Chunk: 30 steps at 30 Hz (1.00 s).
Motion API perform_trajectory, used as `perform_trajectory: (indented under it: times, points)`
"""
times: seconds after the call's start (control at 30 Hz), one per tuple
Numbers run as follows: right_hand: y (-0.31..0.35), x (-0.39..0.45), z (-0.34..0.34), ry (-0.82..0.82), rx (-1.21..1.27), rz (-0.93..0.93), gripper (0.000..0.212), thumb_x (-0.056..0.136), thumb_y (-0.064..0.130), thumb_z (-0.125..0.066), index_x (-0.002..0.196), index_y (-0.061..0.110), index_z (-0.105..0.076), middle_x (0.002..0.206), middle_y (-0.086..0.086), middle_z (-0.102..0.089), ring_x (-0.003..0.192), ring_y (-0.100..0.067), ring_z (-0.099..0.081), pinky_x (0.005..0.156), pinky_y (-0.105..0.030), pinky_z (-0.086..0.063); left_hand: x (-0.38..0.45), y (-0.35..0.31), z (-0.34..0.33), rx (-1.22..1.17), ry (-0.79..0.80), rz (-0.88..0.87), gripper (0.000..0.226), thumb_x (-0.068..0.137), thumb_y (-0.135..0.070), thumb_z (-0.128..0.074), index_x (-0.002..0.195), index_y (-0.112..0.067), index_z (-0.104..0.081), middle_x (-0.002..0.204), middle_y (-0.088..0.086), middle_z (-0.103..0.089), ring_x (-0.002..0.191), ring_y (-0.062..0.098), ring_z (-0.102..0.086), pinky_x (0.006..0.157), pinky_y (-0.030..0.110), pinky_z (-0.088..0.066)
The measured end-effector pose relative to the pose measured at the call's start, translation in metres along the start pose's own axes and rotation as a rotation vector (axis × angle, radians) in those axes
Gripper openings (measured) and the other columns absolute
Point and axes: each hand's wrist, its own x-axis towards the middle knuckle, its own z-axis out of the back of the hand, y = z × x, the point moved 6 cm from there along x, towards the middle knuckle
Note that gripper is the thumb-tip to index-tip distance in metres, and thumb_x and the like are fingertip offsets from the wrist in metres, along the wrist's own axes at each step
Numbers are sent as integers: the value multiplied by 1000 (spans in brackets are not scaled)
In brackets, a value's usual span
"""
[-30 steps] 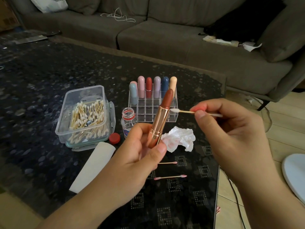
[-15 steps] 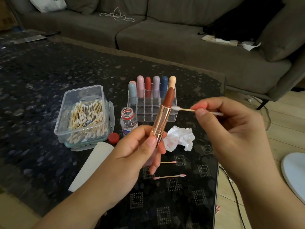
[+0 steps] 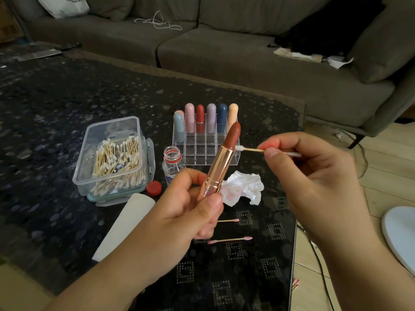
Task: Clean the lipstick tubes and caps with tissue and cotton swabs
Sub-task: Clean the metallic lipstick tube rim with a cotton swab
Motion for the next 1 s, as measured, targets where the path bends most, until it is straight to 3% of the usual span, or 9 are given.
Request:
perform_trajectory:
  times: [0.17,0.37,0.43,0.57,0.73,1.0]
  points:
    - [2,0,-1,0,13,21,13,83,20,-59,77,28,-67,60,-16,-47,44,-1,-36,44,-6,-29,-2,-3,-2,-54,36,7,10,80,-34,-57,80,-24,-55,65,-2,-50,52,9,-39,53,20,-39]
    - [8,-4,-4,17,-9,85,10,84,21,-62,78,27,-68,67,-15,-55,52,-17,-43,48,-10,-35,-2,3,3,-39,-52,64,35,77,-50,-52,93,-22,-66,67,-2,-54,56,11,-43,58,26,-38]
    - [7,-5,-5,12,-25,79,10,84,22,-62,79,29,-67,69,-11,-58,52,-16,-44,48,-10,-35,-2,3,2,-14,-57,56,31,79,-51,-50,88,-29,-70,68,-2,-54,58,11,-44,59,28,-37]
    - [6,-4,-6,-3,-68,91,9,85,24,-62,81,30,-66,69,-6,-59,56,-17,-48,49,-13,-37,-3,3,3,9,-77,65,34,79,-51,-51,94,-27,-70,69,-2,-54,59,10,-45,60,29,-37]
    - [8,-8,-14,106,-111,123,12,83,14,-61,79,23,-66,61,-5,-54,49,-1,-45,49,-4,-33,-2,2,3,-9,-119,85,34,81,-46,-48,92,-21,-68,68,-2,-55,58,12,-44,60,29,-37]
    - [8,-6,-10,22,-126,144,11,86,19,-62,84,29,-66,71,2,-61,55,-9,-51,51,-8,-37,-4,0,0,-33,-111,82,31,83,-40,-46,92,-17,-65,68,-1,-54,61,14,-44,58,25,-42]
